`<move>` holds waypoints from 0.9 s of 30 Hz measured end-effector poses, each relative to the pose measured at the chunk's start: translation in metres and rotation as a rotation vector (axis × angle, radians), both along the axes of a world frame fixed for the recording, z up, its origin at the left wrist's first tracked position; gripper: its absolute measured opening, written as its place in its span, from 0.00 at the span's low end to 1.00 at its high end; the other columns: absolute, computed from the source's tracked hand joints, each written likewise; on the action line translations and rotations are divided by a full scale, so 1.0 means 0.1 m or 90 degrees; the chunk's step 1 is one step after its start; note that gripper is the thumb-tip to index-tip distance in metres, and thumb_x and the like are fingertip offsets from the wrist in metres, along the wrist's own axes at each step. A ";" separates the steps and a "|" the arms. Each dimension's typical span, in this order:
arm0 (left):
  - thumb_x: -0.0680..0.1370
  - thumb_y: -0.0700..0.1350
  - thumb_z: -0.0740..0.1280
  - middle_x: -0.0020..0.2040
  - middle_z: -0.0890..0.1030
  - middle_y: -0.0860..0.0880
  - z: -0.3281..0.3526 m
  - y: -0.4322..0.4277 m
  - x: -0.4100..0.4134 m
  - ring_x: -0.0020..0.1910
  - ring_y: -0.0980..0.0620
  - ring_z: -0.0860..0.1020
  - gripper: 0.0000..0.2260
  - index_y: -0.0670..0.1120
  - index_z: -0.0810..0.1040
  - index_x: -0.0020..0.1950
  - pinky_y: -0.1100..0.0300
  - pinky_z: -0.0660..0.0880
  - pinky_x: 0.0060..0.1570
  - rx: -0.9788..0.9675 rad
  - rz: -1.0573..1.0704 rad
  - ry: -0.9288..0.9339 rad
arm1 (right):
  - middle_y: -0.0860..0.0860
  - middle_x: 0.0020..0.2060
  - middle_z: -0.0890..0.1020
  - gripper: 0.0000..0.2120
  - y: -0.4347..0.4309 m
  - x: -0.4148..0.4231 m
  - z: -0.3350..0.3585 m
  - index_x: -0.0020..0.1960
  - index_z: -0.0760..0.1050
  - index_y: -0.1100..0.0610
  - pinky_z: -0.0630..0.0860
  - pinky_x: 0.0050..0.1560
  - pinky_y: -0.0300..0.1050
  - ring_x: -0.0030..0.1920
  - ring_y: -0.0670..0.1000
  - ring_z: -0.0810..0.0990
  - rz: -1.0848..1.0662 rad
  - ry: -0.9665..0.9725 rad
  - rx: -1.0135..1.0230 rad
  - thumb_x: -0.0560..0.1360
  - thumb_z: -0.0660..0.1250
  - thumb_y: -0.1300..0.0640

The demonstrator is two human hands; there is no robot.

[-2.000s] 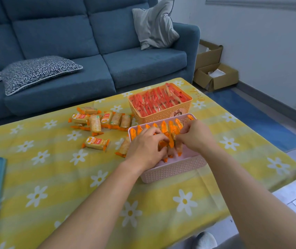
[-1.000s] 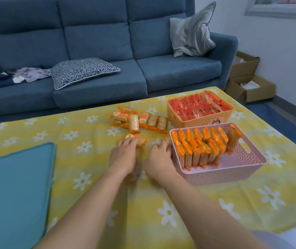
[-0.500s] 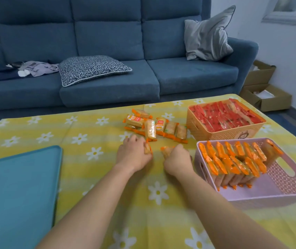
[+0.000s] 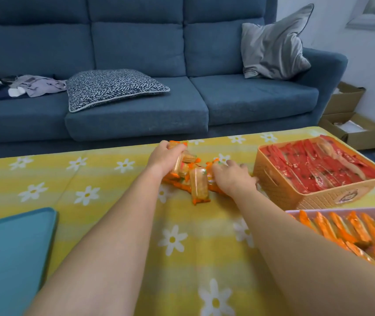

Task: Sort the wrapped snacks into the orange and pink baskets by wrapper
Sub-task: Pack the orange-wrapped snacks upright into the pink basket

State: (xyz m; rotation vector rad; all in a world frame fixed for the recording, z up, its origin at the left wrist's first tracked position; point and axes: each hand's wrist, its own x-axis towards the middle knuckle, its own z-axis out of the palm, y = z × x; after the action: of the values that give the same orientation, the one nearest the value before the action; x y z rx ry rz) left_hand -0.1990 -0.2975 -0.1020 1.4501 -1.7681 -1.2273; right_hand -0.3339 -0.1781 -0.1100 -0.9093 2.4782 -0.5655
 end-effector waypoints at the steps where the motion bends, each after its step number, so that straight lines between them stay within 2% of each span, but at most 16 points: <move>1: 0.72 0.60 0.70 0.50 0.81 0.49 -0.05 -0.05 -0.05 0.48 0.48 0.78 0.19 0.47 0.75 0.53 0.52 0.71 0.47 0.006 -0.022 -0.021 | 0.56 0.74 0.65 0.38 -0.05 0.00 -0.02 0.77 0.61 0.46 0.58 0.65 0.72 0.73 0.66 0.61 0.021 0.003 0.013 0.71 0.49 0.31; 3: 0.72 0.59 0.71 0.52 0.80 0.50 -0.12 -0.07 -0.10 0.48 0.50 0.77 0.21 0.49 0.74 0.59 0.54 0.70 0.47 0.002 -0.058 -0.071 | 0.54 0.75 0.66 0.44 -0.15 0.01 -0.06 0.77 0.62 0.42 0.58 0.66 0.71 0.75 0.64 0.60 0.059 0.007 0.025 0.64 0.47 0.25; 5: 0.73 0.57 0.71 0.55 0.79 0.52 -0.16 -0.03 -0.09 0.51 0.50 0.77 0.23 0.51 0.71 0.64 0.56 0.70 0.47 -0.026 -0.069 -0.094 | 0.53 0.74 0.67 0.45 -0.19 0.05 -0.03 0.75 0.64 0.41 0.59 0.66 0.68 0.74 0.63 0.61 0.089 0.005 0.028 0.62 0.47 0.24; 8: 0.74 0.54 0.71 0.53 0.80 0.52 -0.18 0.18 0.05 0.50 0.49 0.78 0.20 0.55 0.71 0.64 0.56 0.72 0.45 -0.061 -0.072 -0.077 | 0.54 0.73 0.69 0.39 -0.12 0.21 0.00 0.73 0.67 0.41 0.60 0.66 0.67 0.73 0.63 0.62 0.109 -0.015 0.017 0.67 0.49 0.27; 12: 0.75 0.54 0.71 0.49 0.81 0.53 -0.23 0.62 0.43 0.49 0.49 0.79 0.15 0.58 0.76 0.60 0.57 0.72 0.47 -0.066 -0.056 -0.076 | 0.55 0.71 0.71 0.38 0.22 0.57 0.06 0.73 0.68 0.44 0.58 0.66 0.65 0.73 0.63 0.63 0.148 -0.046 0.024 0.70 0.48 0.27; 15: 0.74 0.52 0.72 0.46 0.81 0.55 -0.18 1.11 0.81 0.46 0.51 0.79 0.13 0.57 0.77 0.58 0.57 0.72 0.45 -0.036 -0.031 -0.080 | 0.56 0.71 0.71 0.27 0.77 0.93 0.27 0.74 0.68 0.51 0.56 0.71 0.65 0.74 0.60 0.63 0.237 -0.038 0.060 0.82 0.49 0.38; 17: 0.74 0.50 0.72 0.46 0.81 0.53 -0.15 1.43 1.00 0.46 0.51 0.79 0.13 0.56 0.77 0.58 0.58 0.71 0.45 -0.018 -0.022 -0.085 | 0.58 0.72 0.70 0.23 1.14 1.13 0.40 0.74 0.67 0.53 0.56 0.73 0.66 0.74 0.61 0.63 0.285 -0.032 0.080 0.84 0.49 0.44; 19: 0.74 0.49 0.72 0.49 0.82 0.51 -0.11 1.80 1.21 0.48 0.50 0.80 0.14 0.54 0.78 0.59 0.59 0.71 0.46 -0.004 -0.011 -0.098 | 0.59 0.72 0.70 0.23 1.51 1.27 0.47 0.74 0.66 0.55 0.57 0.73 0.64 0.74 0.61 0.63 0.315 -0.040 0.103 0.84 0.51 0.43; 21: 0.74 0.49 0.73 0.52 0.83 0.50 -0.10 2.12 1.40 0.51 0.49 0.80 0.15 0.54 0.78 0.60 0.58 0.73 0.49 0.011 -0.016 -0.111 | 0.57 0.73 0.69 0.28 1.79 1.33 0.47 0.75 0.65 0.54 0.58 0.73 0.59 0.75 0.59 0.63 0.335 -0.044 0.108 0.82 0.54 0.38; 23: 0.74 0.50 0.73 0.55 0.83 0.50 -0.11 2.38 1.56 0.53 0.50 0.80 0.18 0.54 0.76 0.63 0.59 0.73 0.51 0.012 -0.035 -0.133 | 0.57 0.74 0.68 0.39 1.96 1.37 0.43 0.77 0.63 0.54 0.59 0.73 0.57 0.76 0.58 0.62 0.346 -0.044 0.121 0.75 0.60 0.30; 25: 0.73 0.50 0.75 0.62 0.80 0.49 -0.13 2.56 1.70 0.56 0.51 0.78 0.25 0.52 0.73 0.68 0.61 0.72 0.54 -0.010 -0.074 -0.142 | 0.58 0.75 0.65 0.50 2.08 1.45 0.35 0.78 0.60 0.53 0.58 0.75 0.58 0.77 0.59 0.60 0.377 -0.015 0.145 0.66 0.66 0.24; 27: 0.71 0.50 0.78 0.70 0.73 0.48 -0.14 2.67 1.81 0.65 0.51 0.74 0.35 0.49 0.67 0.75 0.63 0.68 0.61 -0.016 -0.126 -0.162 | 0.57 0.78 0.58 0.60 2.21 1.53 0.25 0.80 0.54 0.51 0.52 0.76 0.64 0.79 0.61 0.50 0.408 0.021 0.171 0.58 0.66 0.20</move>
State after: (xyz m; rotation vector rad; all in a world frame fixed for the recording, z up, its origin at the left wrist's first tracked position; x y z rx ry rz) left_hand -0.0180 -0.0304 -0.1163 1.5003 -2.1329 -1.1511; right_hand -0.1806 0.0430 -0.0852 -1.4995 2.0426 -0.0007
